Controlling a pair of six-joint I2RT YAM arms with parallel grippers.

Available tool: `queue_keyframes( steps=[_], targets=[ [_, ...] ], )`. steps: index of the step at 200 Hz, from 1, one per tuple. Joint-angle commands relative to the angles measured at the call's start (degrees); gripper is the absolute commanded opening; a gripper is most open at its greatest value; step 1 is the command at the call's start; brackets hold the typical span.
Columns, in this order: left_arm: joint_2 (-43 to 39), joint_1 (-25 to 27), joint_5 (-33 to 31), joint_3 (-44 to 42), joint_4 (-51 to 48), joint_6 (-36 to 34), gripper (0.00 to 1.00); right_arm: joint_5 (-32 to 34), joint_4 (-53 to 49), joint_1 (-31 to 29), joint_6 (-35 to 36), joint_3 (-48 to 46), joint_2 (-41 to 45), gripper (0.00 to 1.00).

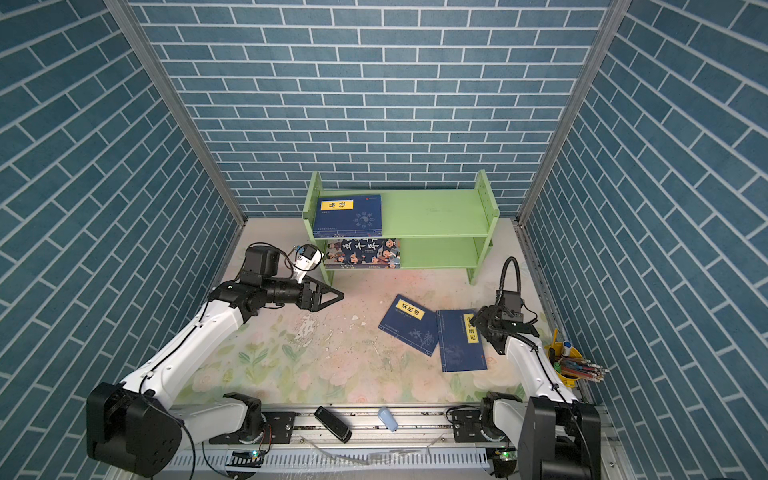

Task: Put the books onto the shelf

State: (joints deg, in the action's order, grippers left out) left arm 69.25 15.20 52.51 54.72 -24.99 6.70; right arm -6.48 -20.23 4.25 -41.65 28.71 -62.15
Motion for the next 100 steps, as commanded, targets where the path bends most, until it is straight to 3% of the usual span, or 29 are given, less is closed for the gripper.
queue_keyframes(
  steps=[1, 62, 100],
  targets=[
    [-0.02, 0.26, -0.19, 1.60, -2.88, -0.60, 0.98, -4.39, 1.42, 1.10, 1.85, -0.15, -0.52, 0.72],
    [0.26, 0.27, -1.62, 1.44, -3.74, 1.28, 0.98, -12.12, -1.27, 1.70, 4.82, 1.61, -3.91, 0.71],
    [0.81, 0.36, -1.10, 0.75, -3.28, 1.63, 0.98, -13.61, -4.47, 1.64, 6.97, 2.48, -3.78, 0.70]
  ],
)
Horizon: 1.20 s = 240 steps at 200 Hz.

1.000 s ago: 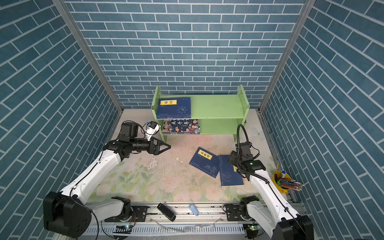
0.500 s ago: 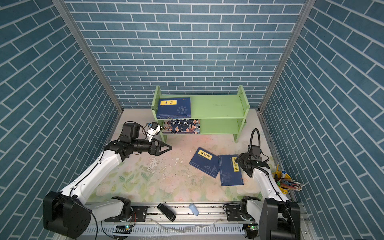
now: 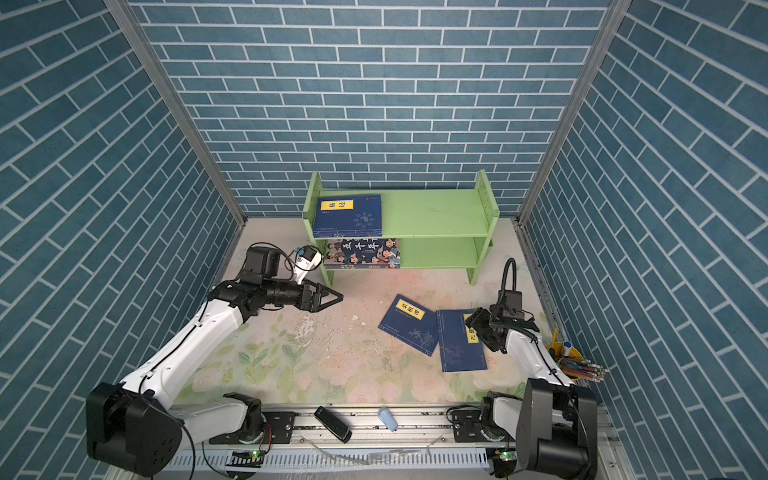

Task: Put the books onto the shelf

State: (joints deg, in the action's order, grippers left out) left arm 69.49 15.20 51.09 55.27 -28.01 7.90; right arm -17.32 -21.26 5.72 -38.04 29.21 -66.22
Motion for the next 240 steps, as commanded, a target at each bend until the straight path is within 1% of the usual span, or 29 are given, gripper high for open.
queue_keyframes(
  steps=[1, 38, 60, 82, 100, 123, 137, 152, 172, 196, 213, 240],
  targets=[
    [0.61, 0.36, 0.36, 0.16, -0.24, 0.48, 0.98, -2.83, -3.49, 0.17, 3.39, 1.98, 0.25, 0.70],
    [1.36, 0.92, 2.50, -2.47, 3.37, 3.52, 0.98, -9.26, -5.27, -0.08, 4.07, 2.04, 0.43, 0.64],
    [2.44, 2.04, 2.57, -3.53, 4.60, 3.68, 0.98, -10.57, -6.48, -1.32, 4.50, 2.03, 1.08, 0.60],
    [3.86, 3.30, 2.61, -4.65, 6.60, 4.85, 0.98, -12.17, -7.18, -3.24, 4.47, 2.16, 0.96, 0.58],
    [5.04, 4.37, 2.78, -5.67, 9.02, 6.71, 0.98, -12.04, -7.17, -5.27, 3.91, 2.17, 1.04, 0.56],
    [7.26, 6.28, 2.64, -5.52, 10.35, 7.12, 0.97, -11.51, -5.93, -7.56, 2.10, 1.33, 1.84, 0.54],
    [8.38, 7.63, 2.55, -5.46, 11.66, 7.41, 0.97, -11.51, -4.63, -8.92, 0.65, 0.36, 2.44, 0.50],
    [10.09, 8.91, 4.67, -5.69, 13.97, 7.64, 0.97, -11.46, -2.96, -10.87, -1.27, -0.77, 3.29, 0.45],
    [12.72, 10.88, 4.42, -6.20, 16.36, 8.91, 0.96, -11.33, -0.03, -13.48, -4.20, -2.44, 4.66, 0.40],
    [14.79, 12.87, 3.60, -8.07, 20.71, 12.59, 0.95, -11.68, 2.55, -15.91, -6.22, -3.62, 4.95, 0.38],
    [14.89, 14.35, 3.13, -9.13, 23.49, 14.55, 0.95, -10.69, 2.96, -17.38, -7.07, -3.67, 5.18, 0.38],
    [15.94, 15.82, 4.08, -9.14, 24.46, 15.06, 0.95, -9.95, 5.22, -20.13, -9.38, -4.92, 6.15, 0.38]
  ],
)
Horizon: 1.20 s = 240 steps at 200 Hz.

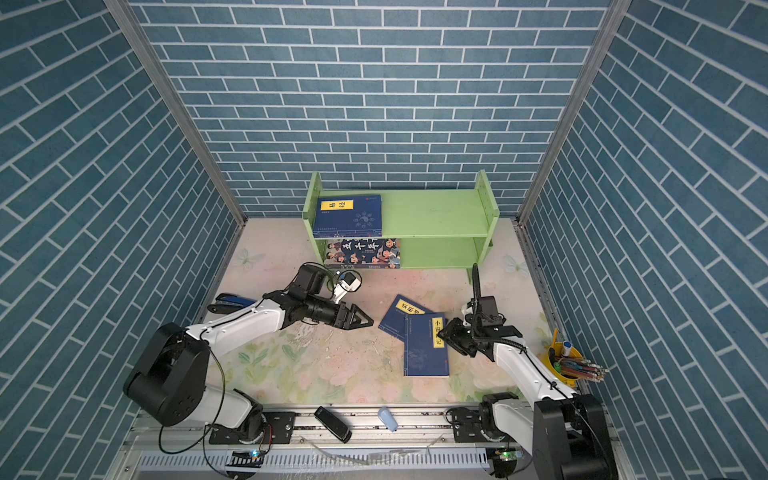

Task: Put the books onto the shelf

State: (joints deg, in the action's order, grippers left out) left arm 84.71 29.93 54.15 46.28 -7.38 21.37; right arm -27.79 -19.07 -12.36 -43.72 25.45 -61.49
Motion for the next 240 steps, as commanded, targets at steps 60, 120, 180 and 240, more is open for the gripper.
queue_keyframes(
  steps=[60, 120, 180, 240],
  targets=[
    [0.82, 1.44, -0.22, -6.11, 9.32, 2.72, 0.98, 3.18, 11.98, -8.90, -10.37, -6.31, 3.74, 0.36],
    [4.43, 3.04, -0.05, -6.96, 10.06, 3.28, 0.98, 9.94, -2.03, -9.37, -5.64, -4.39, 6.85, 0.40],
    [8.27, 4.76, 1.13, -6.67, 10.81, 2.98, 0.96, 0.94, 2.38, -9.35, -6.61, -8.07, 6.66, 0.40],
    [11.21, 4.78, -1.17, -4.01, 9.65, -0.45, 0.95, -3.33, 4.67, -9.93, -6.99, -9.19, 6.32, 0.37]
  ],
)
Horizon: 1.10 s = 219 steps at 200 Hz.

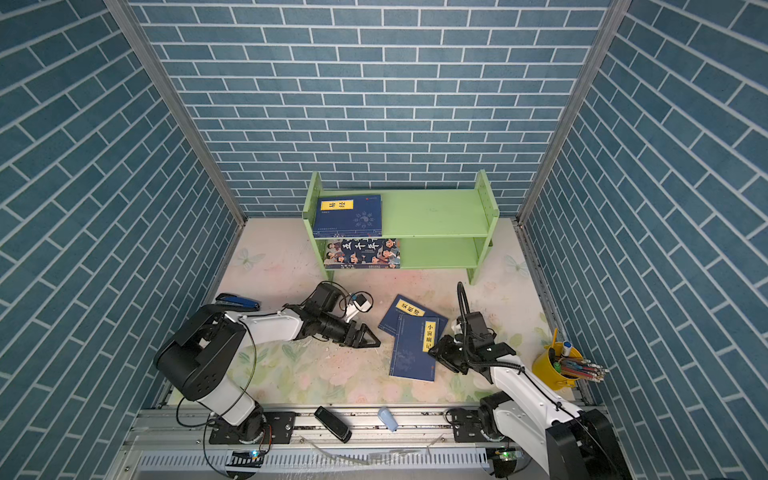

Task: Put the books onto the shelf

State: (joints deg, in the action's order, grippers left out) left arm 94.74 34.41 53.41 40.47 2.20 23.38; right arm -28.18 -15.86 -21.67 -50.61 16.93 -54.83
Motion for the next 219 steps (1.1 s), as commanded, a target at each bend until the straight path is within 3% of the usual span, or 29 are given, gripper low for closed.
queue_keyframes(
  steps=[1, 34, 55, 134, 196, 219],
  targets=[
    [1.25, 0.30, -0.46, 1.80, 0.12, -2.41, 0.95, -2.94, 1.45, -0.62, -0.10, -0.67, -0.34, 0.37],
    [6.11, 0.48, 0.96, 3.32, 0.94, 0.32, 0.93, -4.75, 2.78, -1.52, -0.58, -1.80, 0.13, 0.35],
    [6.90, 0.80, 1.00, 0.96, 6.55, 3.64, 0.92, -5.25, 4.20, -1.91, -1.23, -2.72, 0.51, 0.35],
    [10.21, 6.19, 4.77, 2.25, 9.35, 5.11, 0.90, -5.22, 14.29, -4.60, -4.93, -5.18, -1.16, 0.34],
    [11.27, 6.33, 5.46, 2.91, 11.07, 6.86, 0.87, -5.22, 20.58, -7.81, -6.83, -5.67, -2.88, 0.34],
    [10.41, 6.30, 6.24, 2.55, 11.43, 6.86, 0.86, -5.28, 23.72, -8.61, -8.08, -6.57, -3.53, 0.30]
  ],
)
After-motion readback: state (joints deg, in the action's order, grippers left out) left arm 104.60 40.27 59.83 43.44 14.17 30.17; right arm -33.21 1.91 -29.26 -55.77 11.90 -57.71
